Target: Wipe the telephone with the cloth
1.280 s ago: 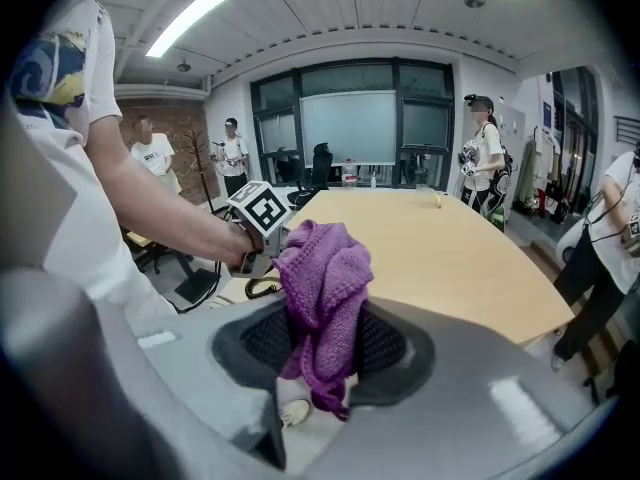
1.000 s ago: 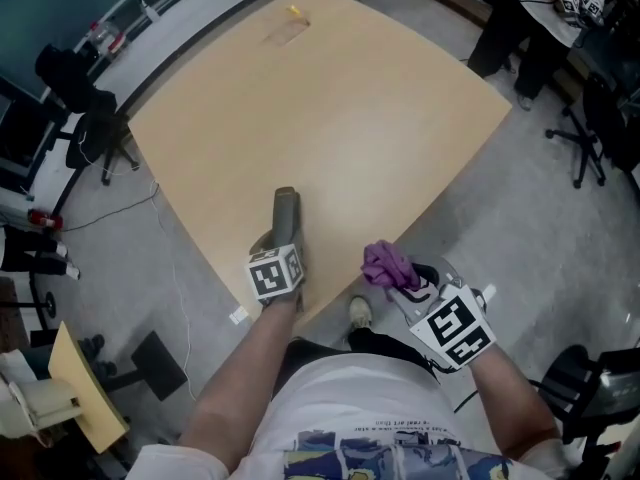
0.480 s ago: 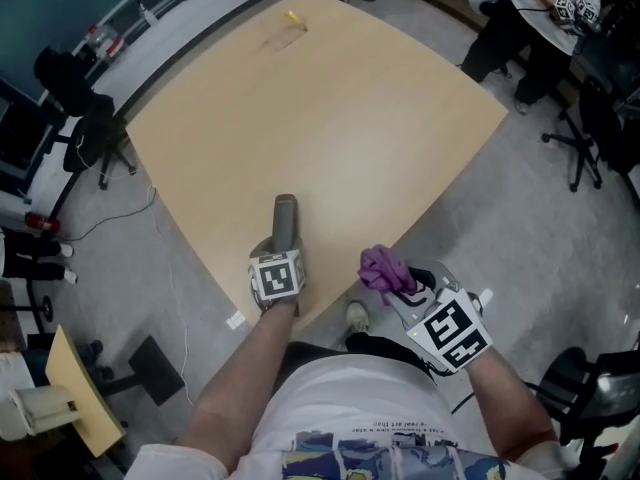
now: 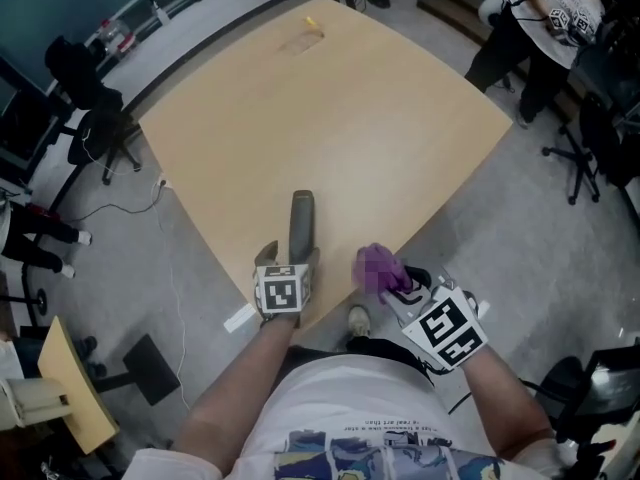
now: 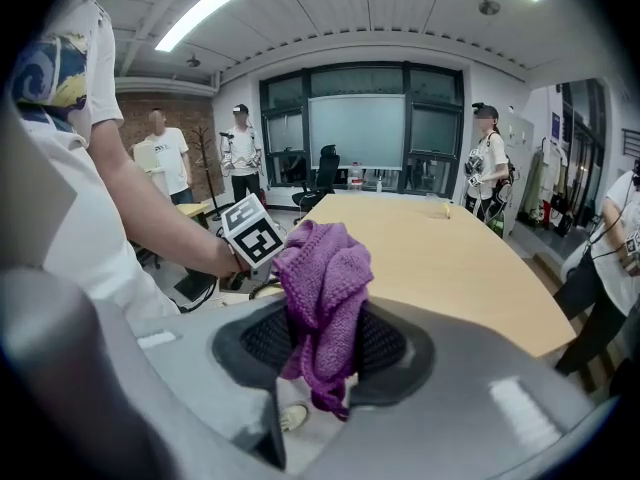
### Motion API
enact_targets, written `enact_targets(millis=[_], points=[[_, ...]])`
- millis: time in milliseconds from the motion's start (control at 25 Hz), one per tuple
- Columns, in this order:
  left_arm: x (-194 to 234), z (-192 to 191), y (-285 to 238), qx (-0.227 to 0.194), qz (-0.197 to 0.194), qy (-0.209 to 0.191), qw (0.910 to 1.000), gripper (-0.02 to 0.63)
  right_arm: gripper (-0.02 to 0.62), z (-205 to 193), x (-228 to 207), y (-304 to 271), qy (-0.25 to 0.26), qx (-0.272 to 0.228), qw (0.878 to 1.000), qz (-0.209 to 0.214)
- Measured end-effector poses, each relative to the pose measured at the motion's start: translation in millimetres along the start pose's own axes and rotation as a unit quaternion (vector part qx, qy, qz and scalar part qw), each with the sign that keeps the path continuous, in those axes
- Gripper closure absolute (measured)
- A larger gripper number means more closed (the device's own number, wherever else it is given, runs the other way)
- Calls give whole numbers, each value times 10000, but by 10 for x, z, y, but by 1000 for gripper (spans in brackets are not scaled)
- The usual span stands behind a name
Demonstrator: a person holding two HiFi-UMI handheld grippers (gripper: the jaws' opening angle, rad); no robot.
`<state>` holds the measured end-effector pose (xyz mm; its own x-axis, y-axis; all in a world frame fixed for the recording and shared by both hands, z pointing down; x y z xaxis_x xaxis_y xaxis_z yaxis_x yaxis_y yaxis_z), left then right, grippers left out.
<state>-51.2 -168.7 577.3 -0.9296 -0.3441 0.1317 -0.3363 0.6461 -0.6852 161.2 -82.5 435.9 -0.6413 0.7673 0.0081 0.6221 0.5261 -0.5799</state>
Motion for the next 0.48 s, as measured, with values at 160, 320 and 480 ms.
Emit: enact_targets(millis=[160, 320, 480], points=[[120, -96, 426, -360, -300, -26, 9989, 195, 459, 147, 233, -118, 133, -55, 9999, -1], [289, -199, 1004, -701, -874, 327, 9932, 211, 459, 298, 572, -228, 200, -126, 9997, 20], [541, -343, 1609, -996, -1290, 536, 9852, 307, 459, 412, 1005, -339, 177, -149, 9997, 74]])
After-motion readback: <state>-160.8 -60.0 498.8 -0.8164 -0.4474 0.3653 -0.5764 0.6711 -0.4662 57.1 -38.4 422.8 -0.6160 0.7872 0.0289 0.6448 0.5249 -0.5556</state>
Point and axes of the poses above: the fingertips, and each gripper's own axes: y backward along the fingers, x to its left, z out of its top, the point moved 7 cm from there along y, backward along the fingers, and after that the axes turned 4 degrees about -x, right-handed, at the moved point
